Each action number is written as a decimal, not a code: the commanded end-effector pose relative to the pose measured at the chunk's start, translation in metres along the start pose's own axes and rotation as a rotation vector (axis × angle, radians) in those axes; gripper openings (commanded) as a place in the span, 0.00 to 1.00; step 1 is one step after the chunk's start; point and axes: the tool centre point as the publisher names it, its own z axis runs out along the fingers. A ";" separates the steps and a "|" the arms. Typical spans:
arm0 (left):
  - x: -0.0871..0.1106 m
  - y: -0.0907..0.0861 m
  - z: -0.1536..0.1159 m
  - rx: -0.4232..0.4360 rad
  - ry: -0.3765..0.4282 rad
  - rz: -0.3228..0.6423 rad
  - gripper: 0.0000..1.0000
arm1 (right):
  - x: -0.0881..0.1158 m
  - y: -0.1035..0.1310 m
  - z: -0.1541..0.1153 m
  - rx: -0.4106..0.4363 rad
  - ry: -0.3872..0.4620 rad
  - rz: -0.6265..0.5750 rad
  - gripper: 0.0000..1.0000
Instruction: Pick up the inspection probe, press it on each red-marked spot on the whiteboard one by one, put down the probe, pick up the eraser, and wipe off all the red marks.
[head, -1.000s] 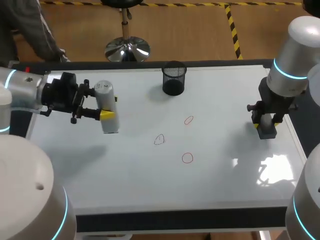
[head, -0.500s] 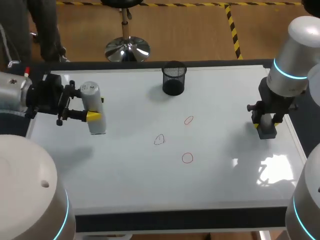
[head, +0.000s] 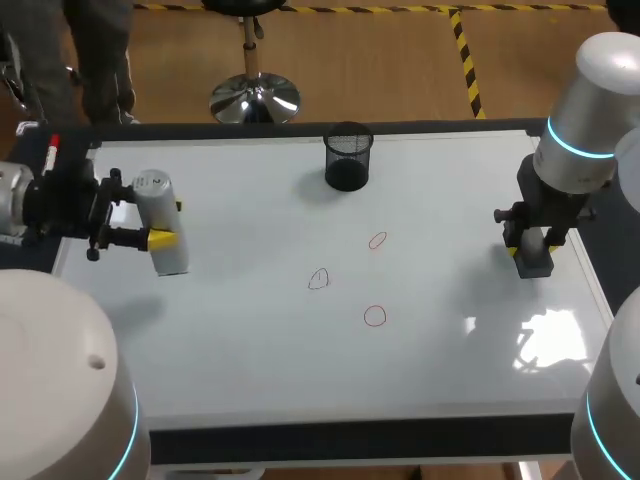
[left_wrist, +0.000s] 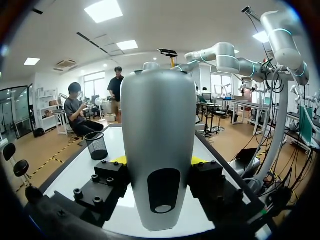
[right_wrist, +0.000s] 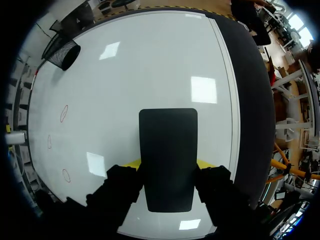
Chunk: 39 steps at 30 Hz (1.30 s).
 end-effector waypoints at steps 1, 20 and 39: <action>0.003 -0.002 -0.001 0.000 -0.005 0.002 0.00 | -0.001 0.000 -0.001 0.000 0.001 -0.001 0.00; 0.003 -0.002 -0.001 0.005 0.004 -0.002 0.00 | -0.001 0.000 -0.001 0.000 0.001 -0.001 0.00; 0.003 -0.002 -0.001 0.005 0.004 -0.002 0.00 | 0.053 -0.027 -0.011 0.070 -0.004 0.033 0.00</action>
